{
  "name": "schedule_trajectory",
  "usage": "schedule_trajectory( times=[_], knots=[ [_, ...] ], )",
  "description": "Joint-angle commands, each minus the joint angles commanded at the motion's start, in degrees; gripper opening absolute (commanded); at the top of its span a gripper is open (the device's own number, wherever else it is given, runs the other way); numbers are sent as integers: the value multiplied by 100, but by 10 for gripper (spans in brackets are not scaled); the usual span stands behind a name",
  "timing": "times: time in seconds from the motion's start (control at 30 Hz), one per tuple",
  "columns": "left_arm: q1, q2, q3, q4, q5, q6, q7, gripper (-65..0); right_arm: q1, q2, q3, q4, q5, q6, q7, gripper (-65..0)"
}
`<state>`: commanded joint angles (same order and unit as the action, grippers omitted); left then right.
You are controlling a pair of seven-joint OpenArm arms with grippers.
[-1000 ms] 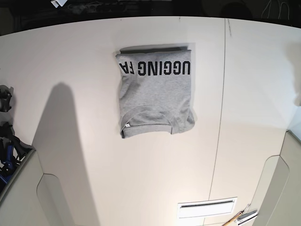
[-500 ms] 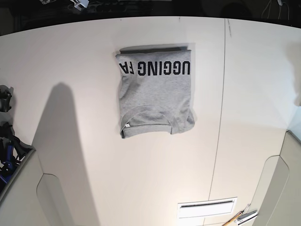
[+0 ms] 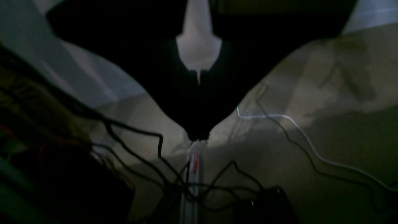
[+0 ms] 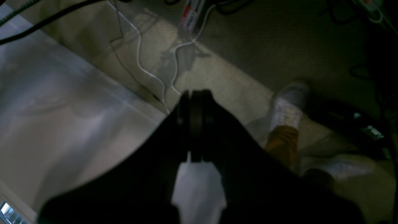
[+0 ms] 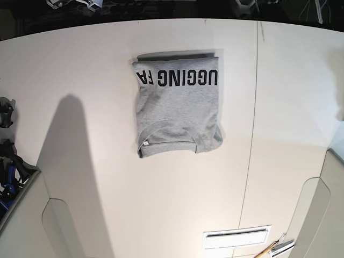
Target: Fold the T-shirt properly
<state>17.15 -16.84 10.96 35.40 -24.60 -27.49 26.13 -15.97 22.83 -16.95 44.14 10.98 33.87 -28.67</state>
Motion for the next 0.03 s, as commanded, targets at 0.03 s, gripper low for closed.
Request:
schedule_trajectory(
  times=[0.03],
  knots=[
    [0, -2, 0, 0, -2, -28, 0, -650, 24, 2, 0, 26, 22, -2, 0, -650]
  ],
)
